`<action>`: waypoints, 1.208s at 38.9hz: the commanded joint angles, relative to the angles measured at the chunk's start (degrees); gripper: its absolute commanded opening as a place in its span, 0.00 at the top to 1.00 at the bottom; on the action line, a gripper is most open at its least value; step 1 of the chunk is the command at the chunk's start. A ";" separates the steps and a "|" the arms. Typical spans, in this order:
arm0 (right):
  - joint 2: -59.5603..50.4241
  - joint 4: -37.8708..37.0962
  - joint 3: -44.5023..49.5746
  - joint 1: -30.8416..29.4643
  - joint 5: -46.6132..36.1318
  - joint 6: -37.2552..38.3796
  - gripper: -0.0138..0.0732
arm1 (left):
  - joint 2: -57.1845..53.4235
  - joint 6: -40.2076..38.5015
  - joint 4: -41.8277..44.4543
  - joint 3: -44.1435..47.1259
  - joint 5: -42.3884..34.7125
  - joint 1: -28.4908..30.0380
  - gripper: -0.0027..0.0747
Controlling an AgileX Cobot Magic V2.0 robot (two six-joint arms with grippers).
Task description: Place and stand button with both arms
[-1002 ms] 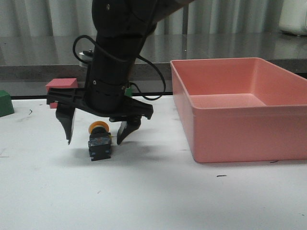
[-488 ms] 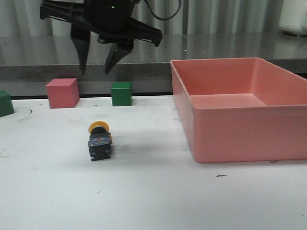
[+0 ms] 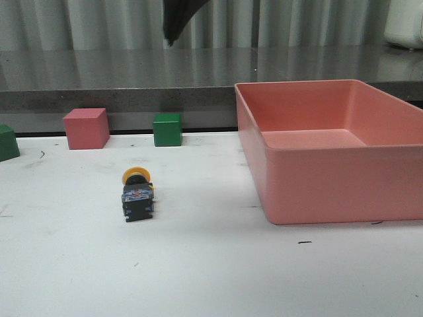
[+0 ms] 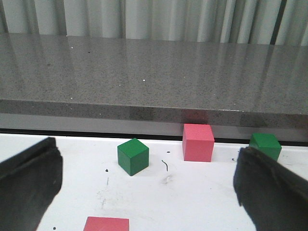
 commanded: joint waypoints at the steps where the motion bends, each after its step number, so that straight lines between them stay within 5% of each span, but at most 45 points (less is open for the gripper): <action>1: -6.96 -1.48 -1.71 -3.21 -0.38 -4.03 0.92 | 0.50 -0.43 -0.27 -2.08 -4.95 -0.19 0.07; 11: -15.74 -1.42 -0.03 -17.21 5.28 -11.88 0.92 | 0.50 -0.43 -0.27 -2.08 -4.95 -0.19 0.07; 22: -33.05 -1.42 25.15 -31.17 -6.07 -15.51 0.92 | 0.50 -0.43 -0.27 -2.08 -4.95 -0.19 0.07; 37: -64.70 -5.61 71.13 -32.64 -36.63 -15.89 0.92 | 0.50 -0.43 -0.27 -2.08 -4.95 -0.19 0.07; 47: -79.82 -5.65 81.23 -32.64 -43.01 -15.89 0.92 | 0.50 -0.43 -0.27 -2.08 -4.95 -0.19 0.07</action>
